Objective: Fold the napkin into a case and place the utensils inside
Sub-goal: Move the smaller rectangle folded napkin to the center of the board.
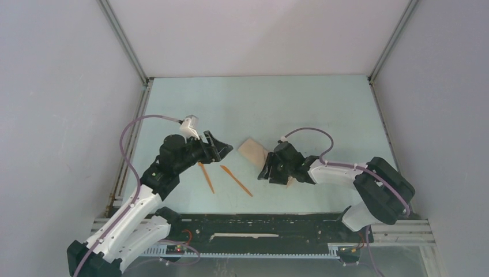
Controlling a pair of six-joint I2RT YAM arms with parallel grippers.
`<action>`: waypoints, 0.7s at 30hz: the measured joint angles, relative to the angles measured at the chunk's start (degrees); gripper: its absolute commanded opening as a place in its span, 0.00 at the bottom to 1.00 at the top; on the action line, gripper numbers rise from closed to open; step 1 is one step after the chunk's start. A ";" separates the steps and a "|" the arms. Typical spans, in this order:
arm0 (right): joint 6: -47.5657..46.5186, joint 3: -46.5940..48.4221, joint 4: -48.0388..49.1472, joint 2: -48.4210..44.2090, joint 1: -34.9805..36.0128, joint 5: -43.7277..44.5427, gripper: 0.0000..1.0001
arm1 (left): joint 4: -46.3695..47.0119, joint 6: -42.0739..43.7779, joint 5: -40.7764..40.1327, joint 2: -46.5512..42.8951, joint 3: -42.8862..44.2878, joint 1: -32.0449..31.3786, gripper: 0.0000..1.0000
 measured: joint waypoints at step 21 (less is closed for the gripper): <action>-14.47 59.87 -8.39 43.36 -31.45 -9.75 0.65 | -7.91 -0.15 4.48 -7.15 -0.79 0.00 0.77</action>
